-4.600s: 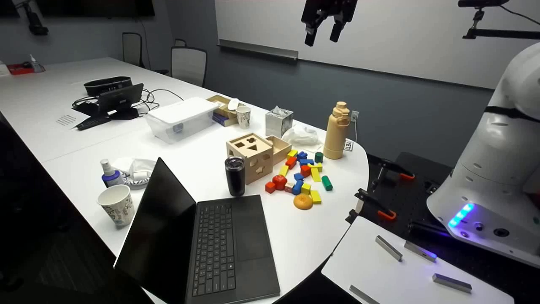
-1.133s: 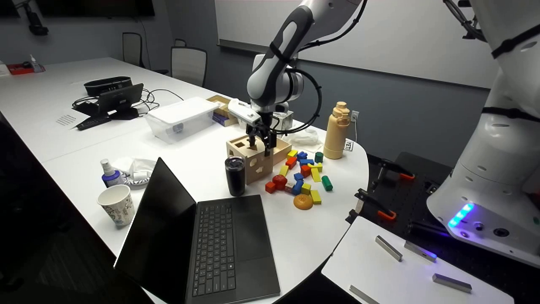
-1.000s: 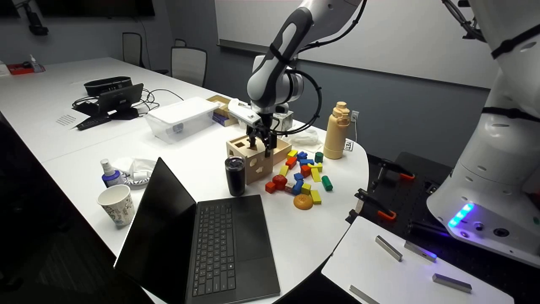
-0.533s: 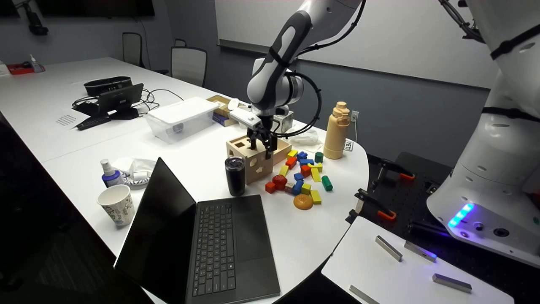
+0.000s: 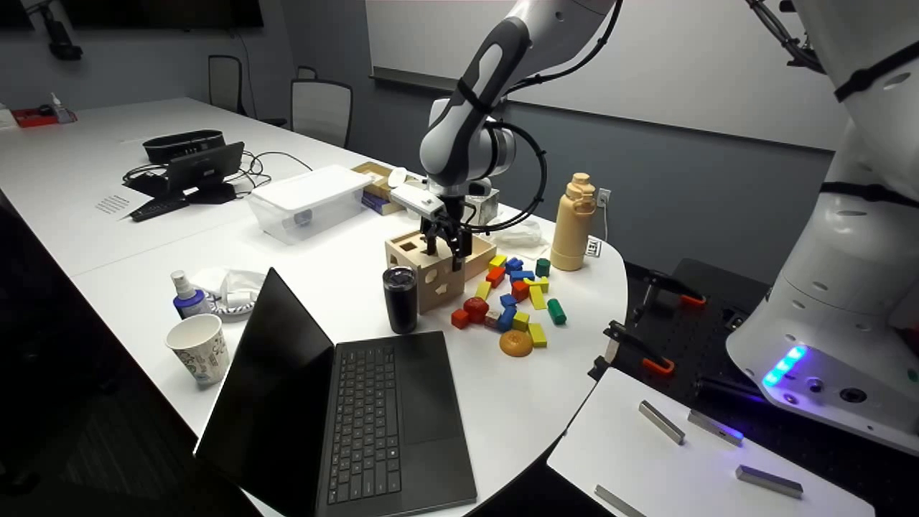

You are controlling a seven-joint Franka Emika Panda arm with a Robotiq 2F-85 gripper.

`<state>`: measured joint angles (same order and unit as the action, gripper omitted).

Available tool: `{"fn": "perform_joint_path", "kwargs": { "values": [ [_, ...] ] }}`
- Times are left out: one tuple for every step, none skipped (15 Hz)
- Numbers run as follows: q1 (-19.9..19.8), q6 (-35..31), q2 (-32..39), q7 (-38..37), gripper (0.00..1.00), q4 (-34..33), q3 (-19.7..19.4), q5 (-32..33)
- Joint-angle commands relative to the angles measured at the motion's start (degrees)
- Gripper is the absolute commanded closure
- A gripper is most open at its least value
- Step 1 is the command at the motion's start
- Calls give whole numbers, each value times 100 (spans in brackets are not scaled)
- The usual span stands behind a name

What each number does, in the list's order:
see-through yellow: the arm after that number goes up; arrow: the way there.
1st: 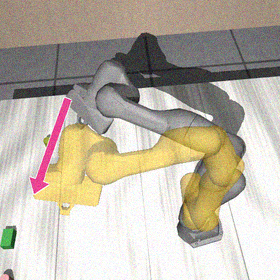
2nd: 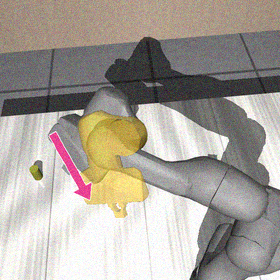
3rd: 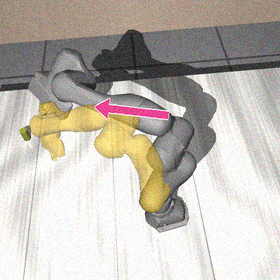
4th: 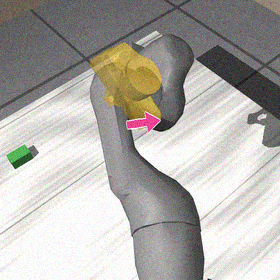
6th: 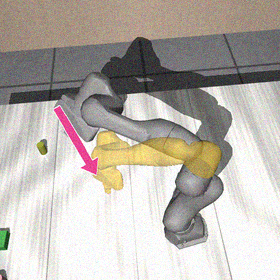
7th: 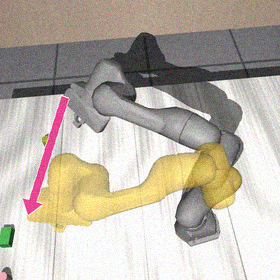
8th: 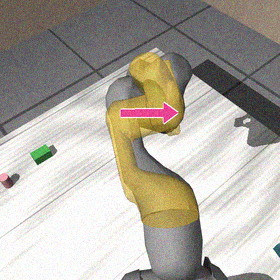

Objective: Move the shapes cube to the left next to the laptop

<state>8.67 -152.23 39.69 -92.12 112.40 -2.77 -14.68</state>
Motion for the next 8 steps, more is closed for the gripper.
{"fn": "perform_joint_path", "kwargs": {
  "values": [
    [-48, 278, -46, -49, 0, -14, 76, -121],
    [-48, 288, -53, -50, 0, -5, 75, -121],
    [-39, 296, -61, -61, 0, 5, 67, -116],
    [-36, 303, -69, -63, 0, 19, 68, -115],
    [-43, 313, -76, -53, 0, 29, 76, -120],
    [-43, 325, -85, -51, 0, 40, 79, -122],
    [-45, 334, -89, -47, 0, 48, 82, -123],
    [-58, 343, -97, -27, 0, 61, 103, -137]
  ]
}}
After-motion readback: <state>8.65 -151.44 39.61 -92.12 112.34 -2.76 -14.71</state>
